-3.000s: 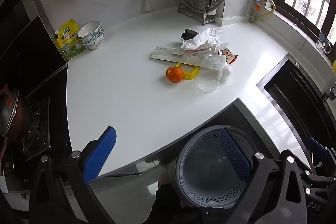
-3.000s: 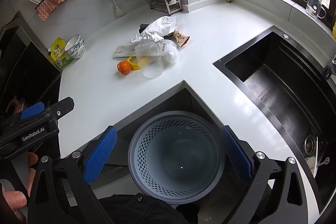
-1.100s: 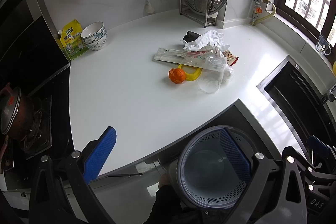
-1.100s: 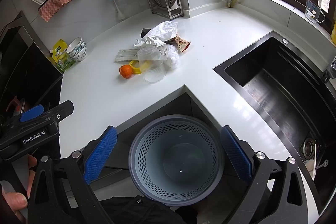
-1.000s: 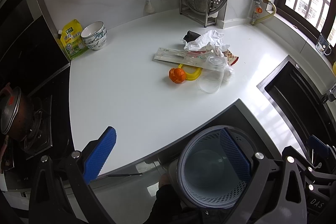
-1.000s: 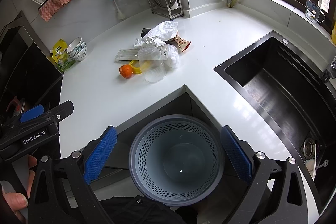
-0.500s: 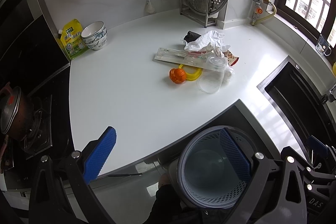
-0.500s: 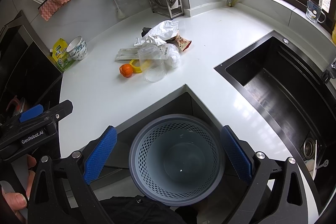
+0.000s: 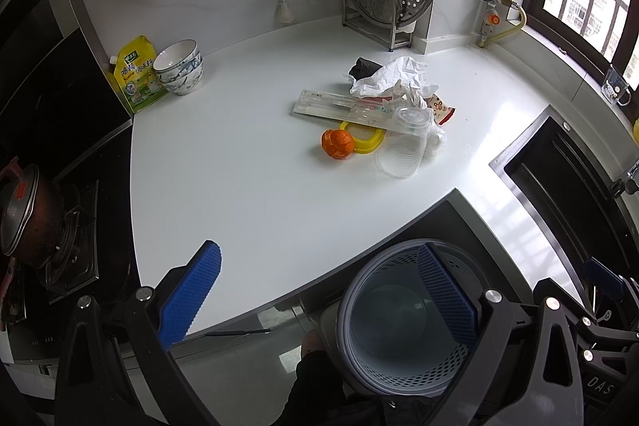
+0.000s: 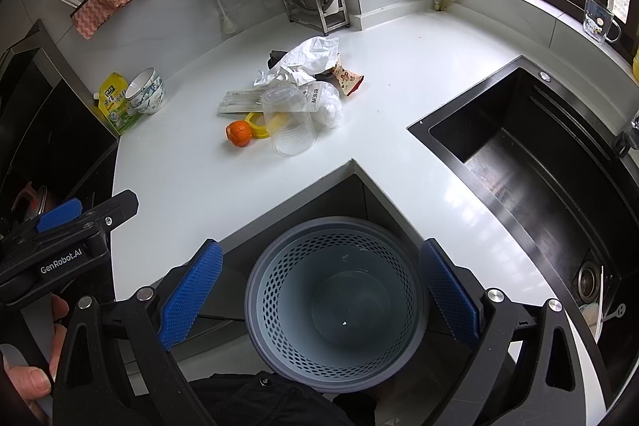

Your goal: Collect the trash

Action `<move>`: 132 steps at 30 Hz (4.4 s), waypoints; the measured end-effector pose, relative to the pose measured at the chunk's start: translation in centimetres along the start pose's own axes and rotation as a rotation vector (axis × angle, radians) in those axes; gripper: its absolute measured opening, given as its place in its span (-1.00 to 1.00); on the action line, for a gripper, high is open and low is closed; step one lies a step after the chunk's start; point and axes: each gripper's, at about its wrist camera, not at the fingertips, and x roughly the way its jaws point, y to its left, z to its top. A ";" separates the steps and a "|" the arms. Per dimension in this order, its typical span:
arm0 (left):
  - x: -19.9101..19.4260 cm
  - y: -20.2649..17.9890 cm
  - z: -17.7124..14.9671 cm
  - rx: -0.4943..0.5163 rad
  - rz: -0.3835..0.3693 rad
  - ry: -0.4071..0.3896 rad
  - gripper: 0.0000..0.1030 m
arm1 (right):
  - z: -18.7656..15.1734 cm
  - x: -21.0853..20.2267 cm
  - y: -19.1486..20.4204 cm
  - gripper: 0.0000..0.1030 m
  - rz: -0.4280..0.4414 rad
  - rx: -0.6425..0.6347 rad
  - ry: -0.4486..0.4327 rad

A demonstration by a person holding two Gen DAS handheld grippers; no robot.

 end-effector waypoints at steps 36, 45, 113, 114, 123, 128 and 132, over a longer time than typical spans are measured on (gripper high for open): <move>16.2 5.9 6.2 0.050 -0.109 -0.029 0.88 | 6.9 14.4 1.9 0.83 -0.036 0.088 -0.091; 20.3 7.8 8.0 0.095 -0.149 -0.048 0.88 | 8.9 19.1 4.1 0.83 -0.089 0.128 -0.163; 25.1 0.7 8.4 0.153 -0.348 0.011 -0.23 | 7.3 17.9 1.4 0.14 -0.207 0.140 -0.262; 24.9 0.8 8.4 0.156 -0.345 0.010 -0.29 | 7.2 17.7 1.4 0.14 -0.205 0.138 -0.264; 23.0 1.8 7.9 0.139 -0.343 0.020 -0.55 | 6.1 15.6 1.0 0.14 -0.188 0.124 -0.261; 21.0 2.0 7.3 0.130 -0.330 0.017 -0.55 | 5.1 13.9 0.5 0.14 -0.178 0.103 -0.253; 18.8 1.3 6.4 0.139 -0.327 0.009 -0.55 | 3.8 12.4 -0.2 0.14 -0.166 0.097 -0.233</move>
